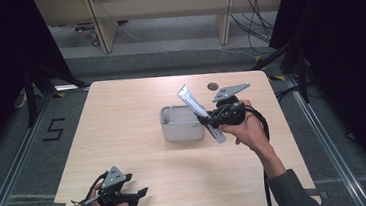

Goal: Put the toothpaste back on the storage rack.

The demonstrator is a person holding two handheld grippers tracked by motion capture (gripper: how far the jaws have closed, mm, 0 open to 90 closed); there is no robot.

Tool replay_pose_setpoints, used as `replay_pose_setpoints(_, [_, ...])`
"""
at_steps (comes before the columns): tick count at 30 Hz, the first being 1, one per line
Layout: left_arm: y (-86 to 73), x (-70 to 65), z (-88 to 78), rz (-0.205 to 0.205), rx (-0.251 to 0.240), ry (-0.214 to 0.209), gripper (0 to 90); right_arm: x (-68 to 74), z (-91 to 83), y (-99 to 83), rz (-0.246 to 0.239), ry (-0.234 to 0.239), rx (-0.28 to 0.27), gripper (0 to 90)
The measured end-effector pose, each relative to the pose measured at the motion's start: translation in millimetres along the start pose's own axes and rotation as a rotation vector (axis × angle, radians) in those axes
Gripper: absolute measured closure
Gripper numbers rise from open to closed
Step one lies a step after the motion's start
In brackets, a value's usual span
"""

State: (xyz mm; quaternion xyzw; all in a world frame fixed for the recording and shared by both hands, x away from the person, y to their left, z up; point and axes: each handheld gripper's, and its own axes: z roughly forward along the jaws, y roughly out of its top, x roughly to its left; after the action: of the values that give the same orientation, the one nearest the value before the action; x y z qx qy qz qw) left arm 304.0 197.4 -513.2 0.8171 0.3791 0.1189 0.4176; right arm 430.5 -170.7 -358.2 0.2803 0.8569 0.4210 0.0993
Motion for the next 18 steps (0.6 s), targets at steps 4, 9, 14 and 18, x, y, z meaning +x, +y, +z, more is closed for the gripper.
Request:
replay_pose_setpoints(4, [0.0,0.7,-0.5,0.006,-0.004,-0.002,21.3,-4.8,6.2,7.3,-0.014,-0.006,-0.028,76.1])
replay_pose_setpoints(9, [-0.1,0.8,-1.1,-0.001,-0.009,0.009,21.4,-7.8,15.2,12.1,0.021,-0.005,-0.057,76.1])
replay_pose_setpoints(14, [-0.8,0.1,0.6,-0.026,-0.030,0.005,21.5,-12.5,20.8,22.1,0.021,-0.005,-0.089,76.1])
replay_pose_setpoints(18, [-1.5,-0.5,1.2,-0.019,-0.026,0.003,21.5,-13.6,25.5,30.0,0.029,-0.005,-0.118,76.0])
